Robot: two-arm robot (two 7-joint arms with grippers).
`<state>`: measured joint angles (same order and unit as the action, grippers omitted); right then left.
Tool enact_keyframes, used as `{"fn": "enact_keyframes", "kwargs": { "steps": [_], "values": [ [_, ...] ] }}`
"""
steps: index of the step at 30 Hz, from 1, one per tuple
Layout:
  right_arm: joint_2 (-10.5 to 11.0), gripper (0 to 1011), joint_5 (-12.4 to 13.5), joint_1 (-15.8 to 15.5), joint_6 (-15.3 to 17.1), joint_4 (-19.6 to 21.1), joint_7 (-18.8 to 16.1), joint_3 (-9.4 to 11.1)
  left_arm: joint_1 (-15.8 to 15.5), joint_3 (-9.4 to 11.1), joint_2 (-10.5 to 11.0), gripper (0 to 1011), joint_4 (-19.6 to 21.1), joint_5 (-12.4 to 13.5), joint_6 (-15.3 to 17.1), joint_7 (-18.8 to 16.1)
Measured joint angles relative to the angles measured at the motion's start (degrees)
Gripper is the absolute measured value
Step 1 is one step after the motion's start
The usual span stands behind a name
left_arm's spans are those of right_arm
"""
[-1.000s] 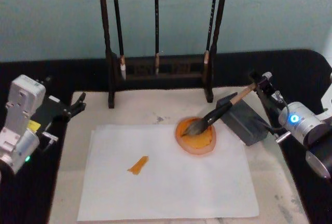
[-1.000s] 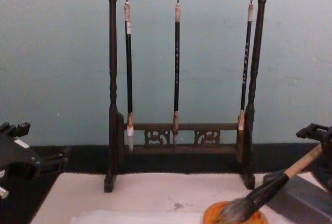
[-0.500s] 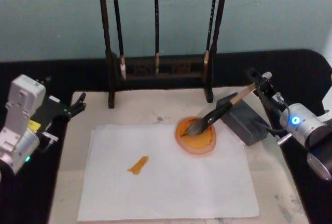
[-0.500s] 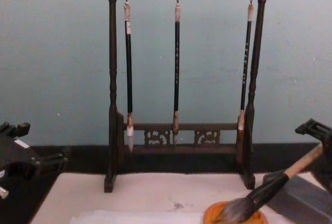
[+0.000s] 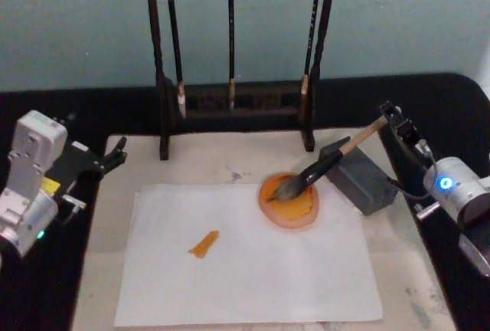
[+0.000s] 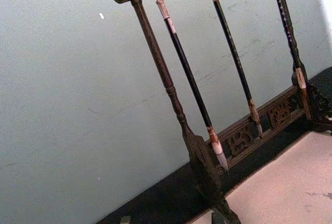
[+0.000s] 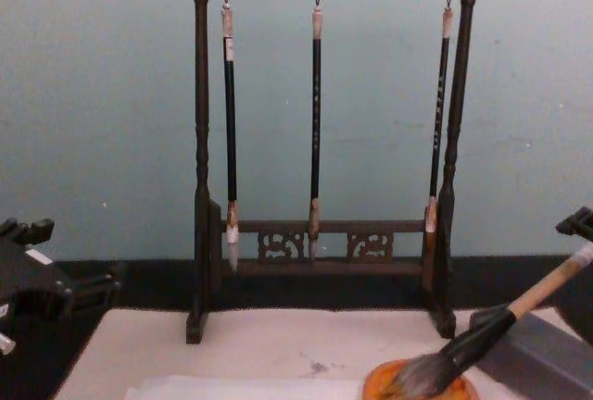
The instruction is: Pick up the brush from the inkstone, write on the paper, then place the brush back to its original position.
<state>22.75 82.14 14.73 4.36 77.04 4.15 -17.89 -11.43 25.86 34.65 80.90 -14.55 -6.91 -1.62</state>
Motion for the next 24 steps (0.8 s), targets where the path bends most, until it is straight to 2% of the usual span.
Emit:
{"fn": "enact_keyframes", "kwargs": {
  "steps": [4, 7, 8, 9, 10, 13, 14, 15, 16, 18, 20, 24],
  "values": [
    [1.2, 1000, -2.6, -1.1, -1.6, 2.6, 2.2, -0.9, 0.0, 0.0, 0.0, 1009, 0.0, 0.0, 0.0, 0.0],
    [1.9, 1000, -6.4, -1.8, -3.0, 4.4, 4.2, -1.8, 0.0, 0.0, 0.0, 1010, 0.0, 0.0, 0.0, 0.0],
    [2.3, 1000, -9.3, -2.1, -4.2, 5.3, 5.4, -2.5, 0.0, 0.0, 0.0, 1010, 0.0, 0.0, 0.0, 0.0],
    [2.5, 1000, -10.9, -2.3, -4.8, 5.8, 6.2, -2.9, 0.0, 0.0, 0.0, 1010, 0.0, 0.0, 0.0, 0.0],
    [2.8, 1000, -14.7, -2.6, -6.5, 6.7, 7.6, -3.9, 0.0, 0.0, 0.0, 1010, 0.0, 0.0, 0.0, 0.0],
    [3.3, 1000, -20.4, -2.9, -8.6, 7.7, 9.8, -5.4, 0.0, 0.0, 0.0, 1010, 0.0, 0.0, 0.0, 0.0],
    [3.6, 1000, -23.9, -3.0, -9.9, 8.2, 11.1, -6.3, 0.0, 0.0, 0.0, 1010, 0.0, 0.0, 0.0, 0.0],
    [3.6, 1000, -23.9, -3.0, -9.9, 8.2, 11.1, -6.3, 0.0, 0.0, 0.0, 1010, 0.0, 0.0, 0.0, 0.0],
    [3.9, 1000, -26.9, -3.1, -10.8, 8.6, 12.0, -7.1, 0.0, 0.0, 0.0, 1010, 0.0, 0.0, 0.0, 0.0],
    [4.3, 1000, -30.0, -3.2, -11.8, 8.9, 12.5, -7.8, 0.0, 0.0, 0.0, 1010, 0.0, 0.0, 0.0, 0.0],
    [5.0, 1000, -32.6, -3.3, -12.4, 9.3, 12.4, -8.5, 0.0, 0.0, 0.0, 1010, 0.0, 0.0, 0.0, 0.0],
    [6.5, 1000, -34.9, -3.2, -12.4, 9.8, 10.6, -8.9, 0.0, 0.0, 0.0, 1010, 0.0, 0.0, 0.0, 0.0]
  ]
}}
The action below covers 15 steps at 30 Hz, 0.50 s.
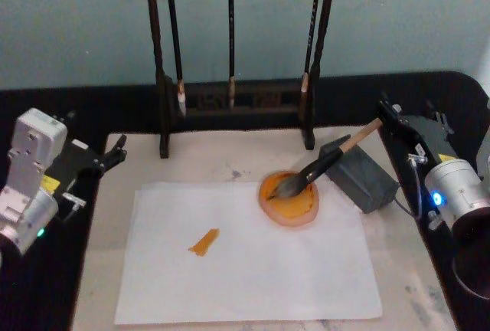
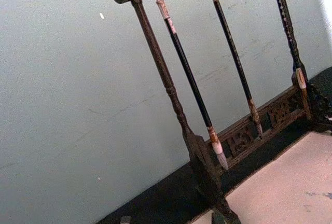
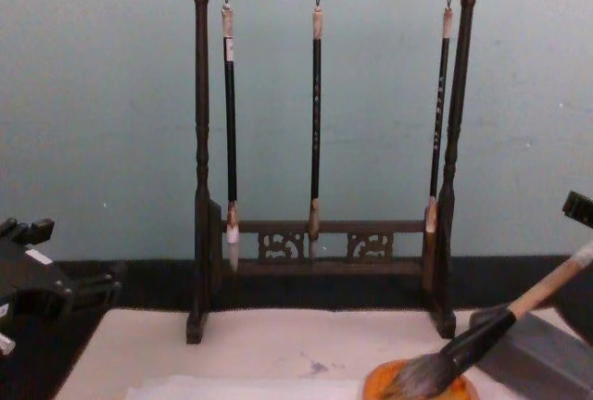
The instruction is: Pick up the brush from the inkstone, write on the paper, then place the brush back to its original position.
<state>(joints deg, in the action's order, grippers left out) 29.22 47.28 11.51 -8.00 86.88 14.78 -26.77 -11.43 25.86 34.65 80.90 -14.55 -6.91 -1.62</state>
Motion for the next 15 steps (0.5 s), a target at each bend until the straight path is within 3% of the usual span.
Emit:
{"fn": "enact_keyframes", "kwargs": {
  "steps": [7, 15],
  "values": [
    [2.7, 1000, -1.7, 0.0, 2.1, 1.2, -2.9, -0.1, 0.0, 0.0, 0.0, 1010, 0.0, 0.0, 0.0, 0.0],
    [5.4, 1000, -8.5, -1.7, 4.2, 4.0, -1.3, -1.8, 0.0, 0.0, 0.0, 1010, 0.0, 0.0, 0.0, 0.0]
  ]
}}
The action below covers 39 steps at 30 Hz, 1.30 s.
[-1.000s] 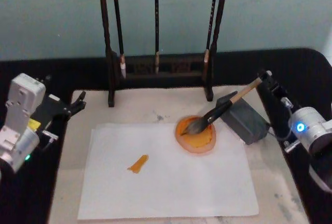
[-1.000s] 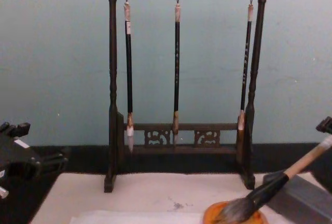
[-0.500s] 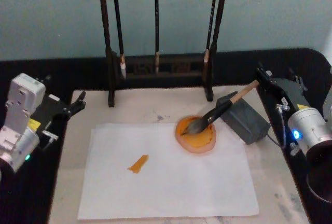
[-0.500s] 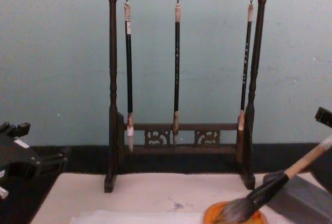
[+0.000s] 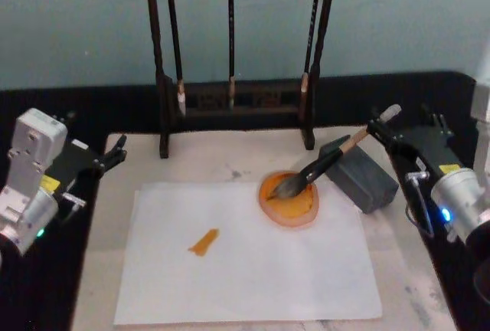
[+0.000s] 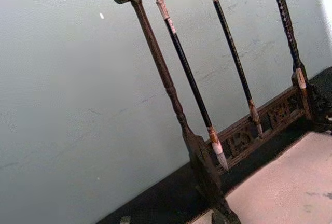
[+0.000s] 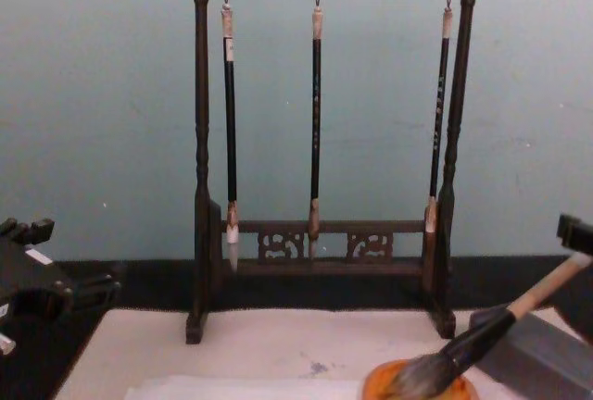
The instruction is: Pick up the brush from the inkstone, write on the paper, then place the brush back to its original position.
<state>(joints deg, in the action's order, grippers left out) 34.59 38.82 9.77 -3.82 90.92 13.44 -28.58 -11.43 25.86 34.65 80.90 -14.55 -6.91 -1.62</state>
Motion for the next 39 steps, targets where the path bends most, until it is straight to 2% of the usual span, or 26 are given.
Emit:
{"fn": "enact_keyframes", "kwargs": {
  "steps": [5, 12, 23, 39],
  "values": [
    [0.8, 1000, -4.5, -1.2, 0.4, 1.2, 1.1, -1.3, 0.0, 0.0, 0.0, 1009, 0.0, 0.0, 0.0, 0.0],
    [1.0, 1000, -8.4, -2.2, -0.2, 1.2, 1.8, -1.8, 0.0, 0.0, 0.0, 1009, 0.0, 0.0, 0.0, 0.0],
    [-0.1, 1000, -9.7, -2.8, -3.0, -0.5, 0.9, -0.3, 0.0, 0.0, 0.0, 1010, 0.0, 0.0, 0.0, 0.0],
    [0.0, 1000, -9.6, -2.8, -2.7, -0.4, 0.9, -0.5, 0.0, 0.0, 0.0, 1010, 0.0, 0.0, 0.0, 0.0]
  ]
}}
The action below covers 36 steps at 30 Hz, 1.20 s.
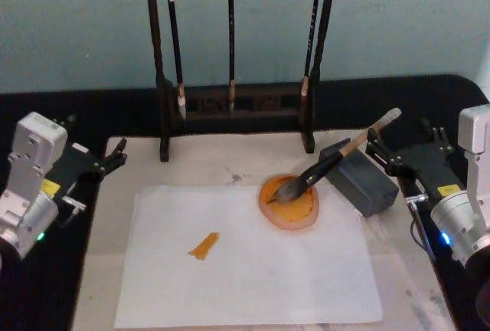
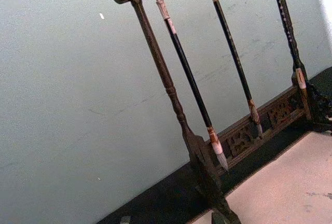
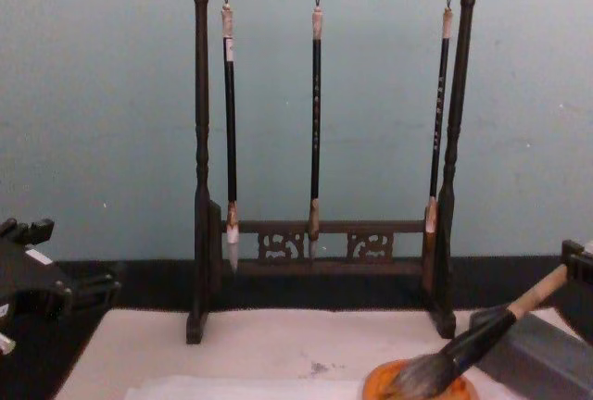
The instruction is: Pick up the brush from the inkstone, write on the paper, then place the brush back to its original position.
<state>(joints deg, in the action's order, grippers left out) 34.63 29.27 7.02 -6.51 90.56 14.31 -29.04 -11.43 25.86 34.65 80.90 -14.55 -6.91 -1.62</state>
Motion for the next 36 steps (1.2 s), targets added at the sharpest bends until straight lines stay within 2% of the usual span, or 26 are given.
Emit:
{"fn": "enact_keyframes", "kwargs": {
  "steps": [36],
  "values": [
    [0.1, 1000, 0.2, 0.1, 0.2, 0.1, 0.1, -0.1, 0.0, 0.0, 0.0, 1010, 0.0, 0.0, 0.0, 0.0]
  ]
}}
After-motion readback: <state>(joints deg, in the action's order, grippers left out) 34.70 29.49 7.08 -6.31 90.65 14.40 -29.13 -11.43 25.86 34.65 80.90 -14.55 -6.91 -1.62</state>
